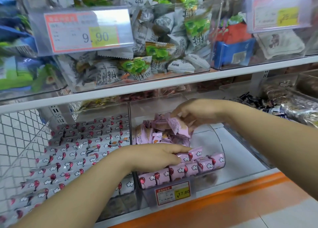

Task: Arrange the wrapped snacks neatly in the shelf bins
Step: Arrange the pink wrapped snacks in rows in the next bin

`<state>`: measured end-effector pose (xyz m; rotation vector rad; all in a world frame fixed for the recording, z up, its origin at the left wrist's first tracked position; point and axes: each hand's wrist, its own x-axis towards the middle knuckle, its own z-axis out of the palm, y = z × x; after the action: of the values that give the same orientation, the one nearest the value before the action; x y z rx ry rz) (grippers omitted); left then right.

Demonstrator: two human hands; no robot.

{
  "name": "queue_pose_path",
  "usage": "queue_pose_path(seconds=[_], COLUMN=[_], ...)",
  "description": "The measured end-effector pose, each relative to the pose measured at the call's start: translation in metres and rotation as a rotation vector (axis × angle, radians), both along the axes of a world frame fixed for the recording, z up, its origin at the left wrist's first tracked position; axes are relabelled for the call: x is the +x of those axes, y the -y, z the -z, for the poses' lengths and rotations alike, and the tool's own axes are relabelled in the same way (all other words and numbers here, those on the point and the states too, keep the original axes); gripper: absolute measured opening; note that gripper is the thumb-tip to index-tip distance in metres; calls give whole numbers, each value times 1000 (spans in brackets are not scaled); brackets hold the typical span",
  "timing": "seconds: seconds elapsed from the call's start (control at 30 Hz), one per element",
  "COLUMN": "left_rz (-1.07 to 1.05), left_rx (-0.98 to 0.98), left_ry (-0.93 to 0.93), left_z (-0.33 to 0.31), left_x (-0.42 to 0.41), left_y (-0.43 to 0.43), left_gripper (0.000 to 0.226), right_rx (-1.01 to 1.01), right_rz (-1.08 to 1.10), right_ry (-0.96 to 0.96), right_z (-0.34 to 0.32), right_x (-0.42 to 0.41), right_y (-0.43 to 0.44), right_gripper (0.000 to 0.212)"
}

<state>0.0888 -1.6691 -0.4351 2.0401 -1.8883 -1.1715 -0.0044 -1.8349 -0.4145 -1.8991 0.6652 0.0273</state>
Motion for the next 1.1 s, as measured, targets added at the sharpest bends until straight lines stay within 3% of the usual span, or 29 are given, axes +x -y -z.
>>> queue_pose_path(seconds=[0.33,0.43,0.5,0.6,0.63,0.7,0.87,0.97,1.1], left_rz=[-47,-73,-72,-74,-81,-114,-153,-163,-144], left_rx=[2,12,21,17,11,-8,-136,-149,-166], left_ry=[45,40,41,55,61,62,95,82,100], left_z=[-6,-9,-10,-8,-7,-4,-6,-4,-2], left_x=[-8,-12,-13,-11,-11,-11,-20,-20,-19], left_y=[0,0,1,3,4,5,9,11,12], left_gripper=[41,39,38,34,33,31,23,22,29], right_rx=[687,719,636,401,337,228,-345,-617,-841], right_rz=[308,357,361,373,403,437,429,257,93], right_ry=[633,671,647,581,576,610,615,498,227], right_z=[7,19,23,21,19,18,9,7,5], right_x=[-112,-122,-122,-116,-114,-111,-116,-112,-110], right_y=[-27,-26,-24,-26,-28,-30,-33,-39,-41], right_gripper=[33,63,73,19,9,14,25,25,44])
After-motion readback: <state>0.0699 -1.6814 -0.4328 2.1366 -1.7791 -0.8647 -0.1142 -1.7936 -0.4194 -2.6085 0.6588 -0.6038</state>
